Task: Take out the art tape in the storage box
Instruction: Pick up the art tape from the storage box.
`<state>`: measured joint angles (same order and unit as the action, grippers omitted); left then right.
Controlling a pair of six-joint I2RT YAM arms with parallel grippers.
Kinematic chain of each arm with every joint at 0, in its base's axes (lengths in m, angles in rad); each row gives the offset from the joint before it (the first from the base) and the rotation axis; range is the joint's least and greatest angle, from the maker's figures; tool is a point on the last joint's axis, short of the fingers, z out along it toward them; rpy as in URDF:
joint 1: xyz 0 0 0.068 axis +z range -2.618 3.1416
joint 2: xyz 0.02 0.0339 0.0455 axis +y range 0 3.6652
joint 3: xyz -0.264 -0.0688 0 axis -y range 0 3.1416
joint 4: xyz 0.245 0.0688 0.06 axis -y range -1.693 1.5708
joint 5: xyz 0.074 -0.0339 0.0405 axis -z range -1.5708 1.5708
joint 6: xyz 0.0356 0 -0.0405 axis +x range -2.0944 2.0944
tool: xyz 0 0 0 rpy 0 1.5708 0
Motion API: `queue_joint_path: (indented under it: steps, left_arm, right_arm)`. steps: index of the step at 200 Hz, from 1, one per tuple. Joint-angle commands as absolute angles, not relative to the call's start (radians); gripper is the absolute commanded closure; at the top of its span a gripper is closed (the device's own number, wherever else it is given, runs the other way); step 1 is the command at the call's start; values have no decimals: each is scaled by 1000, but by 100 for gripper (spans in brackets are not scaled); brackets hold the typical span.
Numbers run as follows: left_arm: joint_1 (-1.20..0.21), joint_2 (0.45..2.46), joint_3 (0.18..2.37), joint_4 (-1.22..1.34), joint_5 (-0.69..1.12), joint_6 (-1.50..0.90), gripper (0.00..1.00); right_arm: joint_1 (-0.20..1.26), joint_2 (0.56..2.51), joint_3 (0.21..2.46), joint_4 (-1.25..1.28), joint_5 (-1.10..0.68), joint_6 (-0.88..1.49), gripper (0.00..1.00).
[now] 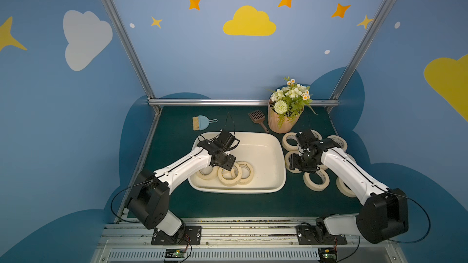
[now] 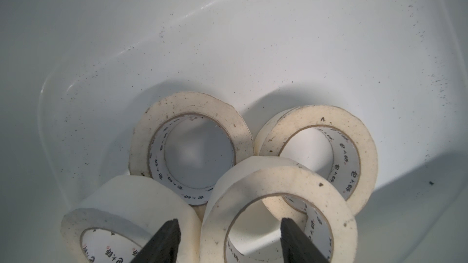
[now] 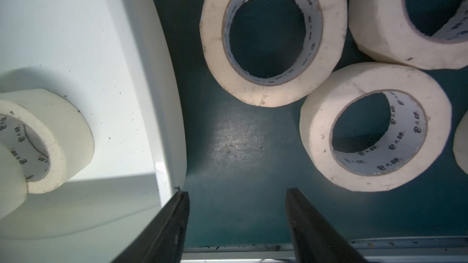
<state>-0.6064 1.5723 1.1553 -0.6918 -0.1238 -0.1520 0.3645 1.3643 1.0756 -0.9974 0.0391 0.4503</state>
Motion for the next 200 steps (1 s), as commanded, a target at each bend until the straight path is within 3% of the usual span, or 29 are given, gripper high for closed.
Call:
queue_joint_path:
  steps: [1, 62, 79, 90, 112, 147, 200]
  left_arm:
    - [-595, 1607, 1177, -729, -112, -104, 35]
    - [-580, 1634, 1158, -696, -68, -77, 33]
    - [-571, 1671, 1167, -659, -32, -69, 36]
    - [-568, 1705, 1186, -657, -20, -61, 42]
    - [-569, 1747, 1208, -662, -4, -55, 65]
    - [-569, 1717, 1227, -681, -33, -68, 92]
    - [-608, 1650, 1320, -731, -19, -125, 97]
  right_arm:
    - [379, 1346, 1108, -1043, 36, 469, 35]
    - [385, 1375, 1136, -1050, 31, 455, 35]
    - [410, 1381, 1154, -1064, 35, 450, 35]
    - [431, 1387, 1169, -1078, 35, 449, 35]
    - [487, 1392, 1208, -1094, 33, 457, 35]
    - [578, 1418, 1285, -1074, -21, 486, 35]
    - [698, 1562, 1408, -930, -150, 543, 35]
